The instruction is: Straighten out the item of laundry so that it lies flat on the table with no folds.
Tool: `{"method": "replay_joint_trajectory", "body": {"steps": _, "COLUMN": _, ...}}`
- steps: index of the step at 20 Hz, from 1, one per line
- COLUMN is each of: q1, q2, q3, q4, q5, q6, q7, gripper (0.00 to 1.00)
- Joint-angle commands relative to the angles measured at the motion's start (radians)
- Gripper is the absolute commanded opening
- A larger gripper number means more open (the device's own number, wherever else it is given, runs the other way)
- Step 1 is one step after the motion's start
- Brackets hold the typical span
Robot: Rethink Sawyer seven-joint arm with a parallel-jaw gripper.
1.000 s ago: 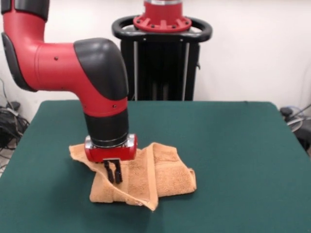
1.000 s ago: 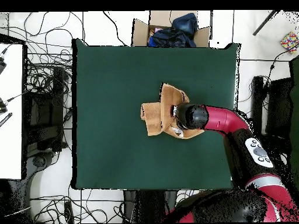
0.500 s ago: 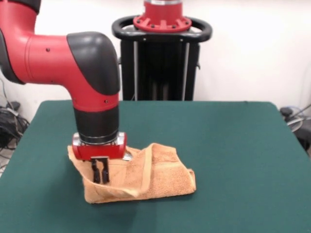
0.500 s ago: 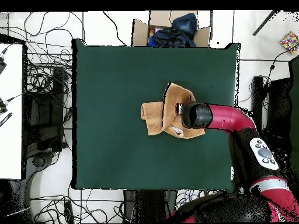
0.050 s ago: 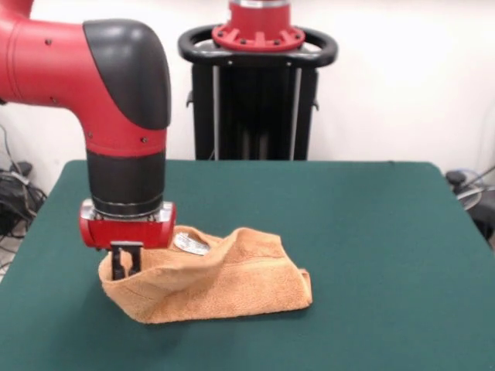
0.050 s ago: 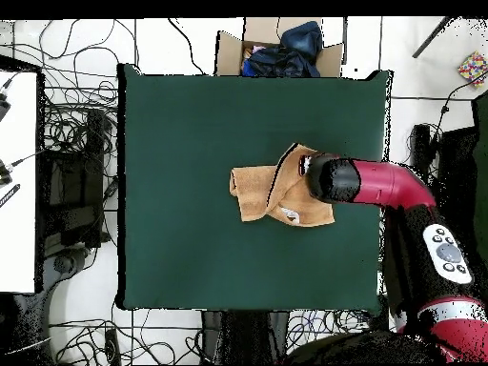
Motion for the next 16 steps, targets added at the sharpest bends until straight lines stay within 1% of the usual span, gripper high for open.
{"method": "replay_joint_trajectory", "body": {"steps": 1, "q1": 0.015, "q2": -0.015, "q3": 0.044, "q4": -0.029, "q5": -0.046, "q6": 0.030, "q7": -0.089, "gripper": 0.00}}
{"method": "replay_joint_trajectory", "body": {"steps": 4, "q1": 0.016, "q2": 0.001, "q3": 0.044, "q4": -0.033, "q5": -0.046, "q6": 0.018, "q7": -0.077, "gripper": 0.00}}
{"method": "replay_joint_trajectory", "body": {"steps": 9, "q1": 0.011, "q2": 0.000, "q3": 0.047, "q4": -0.027, "q5": -0.041, "q6": 0.001, "q7": -0.064, "gripper": 0.00}}
{"method": "replay_joint_trajectory", "body": {"steps": 13, "q1": 0.000, "q2": 0.032, "q3": 0.054, "q4": -0.045, "q5": -0.039, "q6": -0.013, "q7": -0.063, "gripper": 0.00}}
{"method": "replay_joint_trajectory", "body": {"steps": 16, "q1": 0.000, "q2": 0.061, "q3": 0.052, "q4": -0.086, "q5": -0.034, "q6": -0.008, "q7": -0.056, "gripper": 0.00}}
